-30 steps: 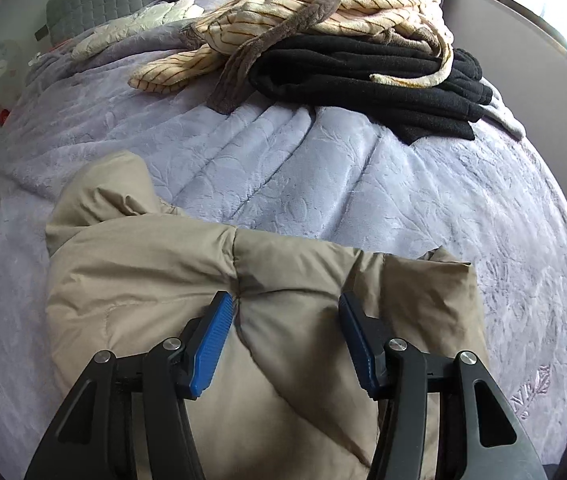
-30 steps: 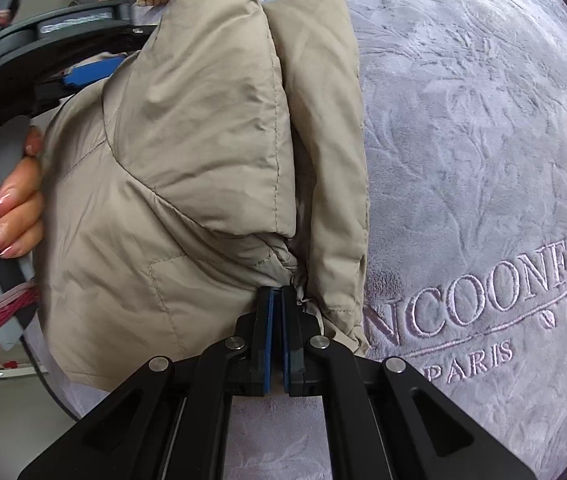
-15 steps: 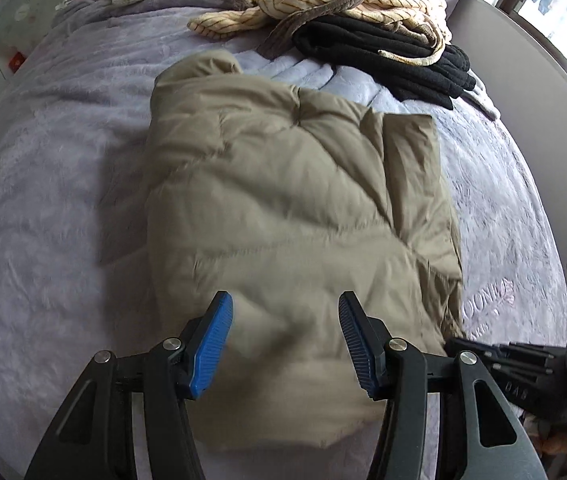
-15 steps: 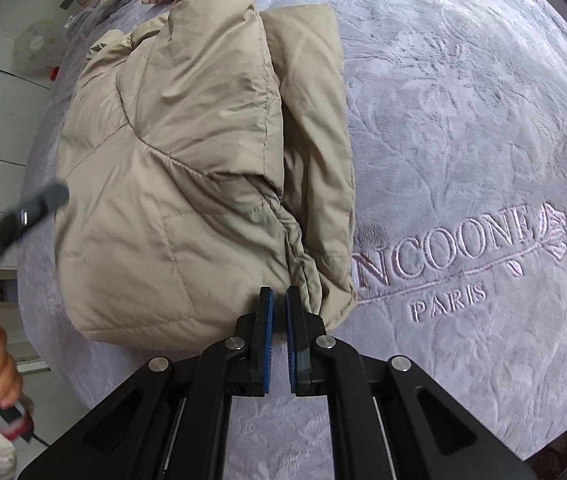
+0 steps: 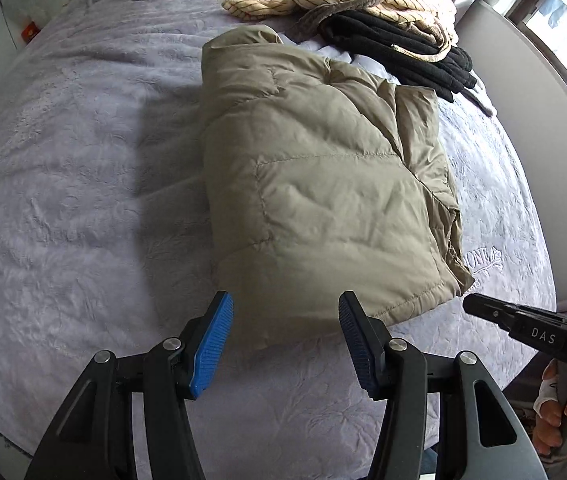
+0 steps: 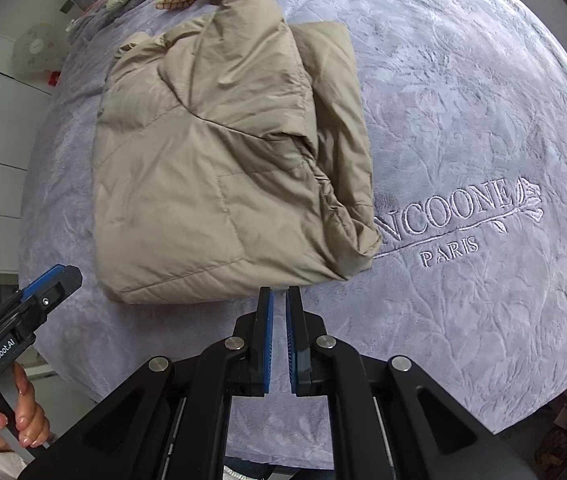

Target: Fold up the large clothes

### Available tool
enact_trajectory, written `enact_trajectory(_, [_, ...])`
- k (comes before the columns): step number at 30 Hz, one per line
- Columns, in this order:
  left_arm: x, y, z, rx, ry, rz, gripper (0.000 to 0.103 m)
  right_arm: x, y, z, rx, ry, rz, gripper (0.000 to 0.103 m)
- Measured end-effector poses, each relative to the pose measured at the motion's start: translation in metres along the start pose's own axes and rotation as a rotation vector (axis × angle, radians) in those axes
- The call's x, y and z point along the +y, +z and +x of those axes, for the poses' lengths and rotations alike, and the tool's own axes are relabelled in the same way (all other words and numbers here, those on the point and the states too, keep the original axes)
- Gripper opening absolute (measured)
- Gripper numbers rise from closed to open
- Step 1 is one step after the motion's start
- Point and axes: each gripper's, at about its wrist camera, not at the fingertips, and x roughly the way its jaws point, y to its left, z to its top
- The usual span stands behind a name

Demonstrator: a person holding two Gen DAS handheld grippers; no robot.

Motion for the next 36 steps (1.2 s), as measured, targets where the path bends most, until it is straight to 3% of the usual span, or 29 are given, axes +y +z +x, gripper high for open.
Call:
enact_trajectory(2, [0.002,-0.002,-0.006,-0.010,0.006,0.010,0.057,0.010,-0.001,-0.010,-0.037,-0.020,-0.006,0.007])
enact_trajectory(4, [0.005,-0.003,-0.013,-0.022,0.008,0.014,0.069,0.022,-0.002,-0.020,-0.066,-0.030,-0.010,0.007])
enact_trajectory(5, [0.007,-0.002,-0.015,-0.028,0.010,0.014,0.070,0.026,-0.002,-0.025,-0.079,-0.035,-0.012,0.007])
enact_trajectory(9, [0.011,-0.003,-0.028,-0.049,0.010,0.016,0.070,0.036,0.003,-0.036,-0.117,-0.043,-0.032,0.007])
enact_trajectory(17, [0.014,-0.001,-0.051,-0.094,0.042,-0.028,0.071,0.049,0.005,-0.047,-0.111,-0.030,-0.086,0.007])
enact_trajectory(18, [0.013,0.000,-0.054,-0.095,0.046,-0.035,0.083,0.048,0.005,-0.047,-0.109,-0.033,-0.093,0.007])
enact_trajectory(19, [0.012,-0.001,-0.056,-0.101,0.048,-0.045,0.088,0.048,0.005,-0.050,-0.109,-0.041,-0.103,0.007])
enact_trajectory(22, [0.006,-0.003,-0.065,-0.120,0.051,-0.060,0.089,0.046,0.005,-0.060,-0.126,-0.049,-0.119,0.008])
enact_trajectory(24, [0.001,-0.004,-0.069,-0.128,0.061,-0.065,0.089,0.044,0.006,-0.069,-0.144,-0.055,-0.123,0.033])
enact_trajectory(25, [-0.002,-0.004,-0.071,-0.132,0.067,-0.069,0.092,0.043,0.006,-0.074,-0.158,-0.057,-0.125,0.061])
enact_trajectory(26, [-0.004,-0.005,-0.074,-0.137,0.082,-0.074,0.103,0.043,0.006,-0.079,-0.177,-0.058,-0.131,0.074])
enact_trajectory(33, [-0.019,-0.007,-0.090,-0.189,0.138,-0.094,0.103,0.046,0.008,-0.101,-0.250,-0.103,-0.180,0.084])
enact_trajectory(36, [-0.026,-0.009,-0.097,-0.214,0.159,-0.089,0.103,0.046,0.005,-0.112,-0.305,-0.118,-0.180,0.103])
